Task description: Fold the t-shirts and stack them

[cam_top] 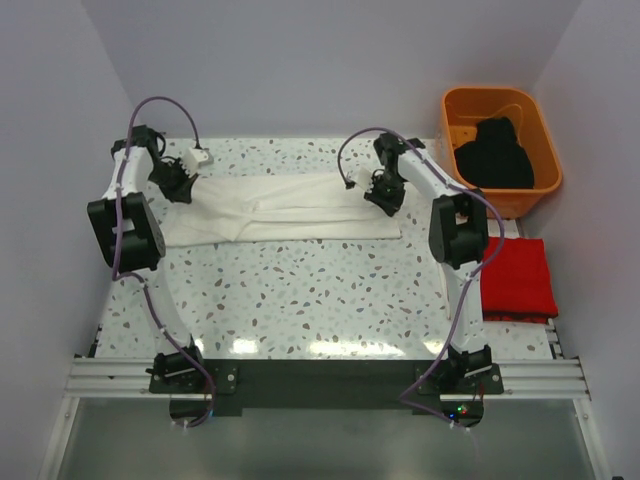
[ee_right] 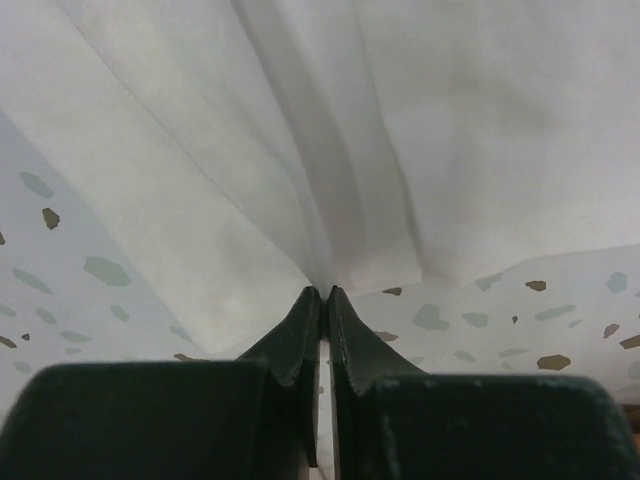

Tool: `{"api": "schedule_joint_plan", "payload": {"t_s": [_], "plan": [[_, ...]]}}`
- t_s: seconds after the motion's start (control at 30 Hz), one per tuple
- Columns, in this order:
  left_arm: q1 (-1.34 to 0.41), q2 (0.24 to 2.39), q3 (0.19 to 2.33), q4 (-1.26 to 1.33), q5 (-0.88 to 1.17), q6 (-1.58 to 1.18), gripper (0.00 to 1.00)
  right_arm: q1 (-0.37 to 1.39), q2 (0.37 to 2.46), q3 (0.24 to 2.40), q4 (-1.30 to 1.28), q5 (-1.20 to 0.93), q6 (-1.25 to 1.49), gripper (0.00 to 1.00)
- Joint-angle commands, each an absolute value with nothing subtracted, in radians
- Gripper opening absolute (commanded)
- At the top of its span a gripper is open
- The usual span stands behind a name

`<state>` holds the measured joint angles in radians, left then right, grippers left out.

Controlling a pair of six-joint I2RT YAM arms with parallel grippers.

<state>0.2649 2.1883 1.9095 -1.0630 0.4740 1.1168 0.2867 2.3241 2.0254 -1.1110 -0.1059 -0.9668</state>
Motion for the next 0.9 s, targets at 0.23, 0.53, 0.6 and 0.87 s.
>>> {"api": "schedule_joint_plan", "payload": {"t_s": [0.23,0.53,0.6,0.87], "plan": [[0.347,2.197,1.989,-0.925,0.491,0.777,0.38,0.250,2.287,2.143,-1.066,-0.012,-0.752,0.59],[0.411,1.997,1.675,-0.888,0.520,0.671,0.40,0.241,2.148,1.958,-1.109,-0.169,-0.578,0.31],[0.411,1.962,1.578,-0.833,0.480,0.646,0.40,0.245,2.155,1.928,-1.097,-0.189,-0.557,0.24],[0.410,1.989,1.433,-0.746,0.381,0.591,0.38,0.273,2.224,1.848,-0.996,-0.166,-0.532,0.23]]}}
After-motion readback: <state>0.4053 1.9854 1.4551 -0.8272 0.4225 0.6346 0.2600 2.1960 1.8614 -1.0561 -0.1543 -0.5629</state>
